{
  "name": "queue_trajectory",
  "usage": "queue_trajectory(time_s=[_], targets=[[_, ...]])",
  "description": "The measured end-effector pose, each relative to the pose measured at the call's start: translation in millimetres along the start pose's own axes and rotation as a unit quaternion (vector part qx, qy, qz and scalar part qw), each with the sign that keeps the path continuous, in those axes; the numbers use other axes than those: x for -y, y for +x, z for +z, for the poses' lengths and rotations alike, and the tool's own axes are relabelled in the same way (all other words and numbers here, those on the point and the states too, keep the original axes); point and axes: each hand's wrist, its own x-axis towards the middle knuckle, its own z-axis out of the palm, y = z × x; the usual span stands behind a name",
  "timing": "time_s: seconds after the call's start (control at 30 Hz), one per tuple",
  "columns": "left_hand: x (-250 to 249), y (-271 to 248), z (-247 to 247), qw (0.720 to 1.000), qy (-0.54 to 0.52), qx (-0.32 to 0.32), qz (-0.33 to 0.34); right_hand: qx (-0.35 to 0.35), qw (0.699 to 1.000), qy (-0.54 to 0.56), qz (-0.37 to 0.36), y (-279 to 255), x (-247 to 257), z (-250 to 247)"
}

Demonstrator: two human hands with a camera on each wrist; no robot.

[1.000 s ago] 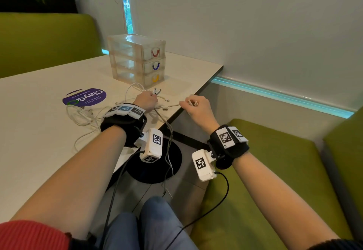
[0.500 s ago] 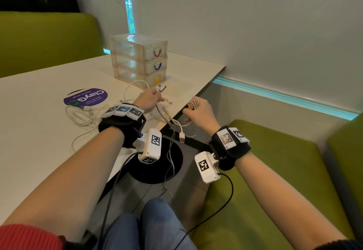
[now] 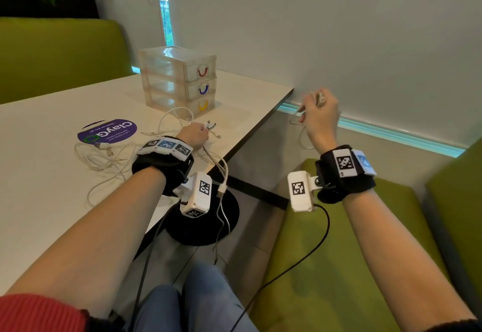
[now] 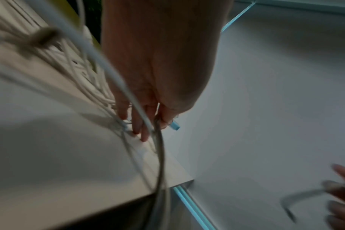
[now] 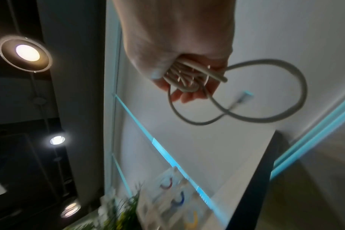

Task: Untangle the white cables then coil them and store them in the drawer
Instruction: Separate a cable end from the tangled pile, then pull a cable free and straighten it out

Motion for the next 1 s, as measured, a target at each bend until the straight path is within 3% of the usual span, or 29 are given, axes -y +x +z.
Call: queue_trajectory(time_s=[0.07,0.17,0.23,0.3,0.37,0.43,0.6,0.67,0.77,0.8,0.83,0.9,1.0], targets=[[-12,-7,-1,1.0,0.006,-0.021,0.003,0.046,0.999,0.015,-0.01,-11,0,8],[-30,-17,0,0.994,-0.02,-0.099,0.028,0.014,0.995,0.091,-0.039,-27,6,22],[-42,-22,3,0.978,-0.178,-0.086,0.06,-0.006,0.986,0.148,-0.073,-35,10,29],[-55,-30,6,0.932,-0.357,-0.014,0.06,0.024,0.978,0.175,-0.107,-45,13,34],[-63,-35,6,0.897,-0.436,0.034,0.06,0.071,0.972,0.184,-0.128,-56,10,39],[-69,-36,6,0.879,-0.47,0.042,0.064,0.128,0.965,0.187,-0.134,-64,5,39],[-68,-30,5,0.84,-0.538,-0.042,0.055,0.254,0.948,0.173,-0.083,-72,-10,30],[-67,-29,3,0.847,-0.519,-0.085,0.077,0.336,0.93,0.146,-0.028,-72,-20,26],[-68,-31,0,0.861,-0.485,-0.108,0.106,0.5,0.861,0.068,0.061,-73,-33,24],[-68,-32,0,0.86,-0.488,-0.099,0.107,0.519,0.85,0.05,0.071,-73,-33,24],[-68,-33,1,0.857,-0.496,-0.083,0.109,0.515,0.854,0.042,0.067,-70,-31,24],[-69,-36,4,0.85,-0.511,-0.044,0.122,0.446,0.894,0.049,0.019,-63,-23,25],[-72,-42,10,0.845,-0.51,0.015,0.159,0.329,0.931,0.156,-0.037,-51,1,30]])
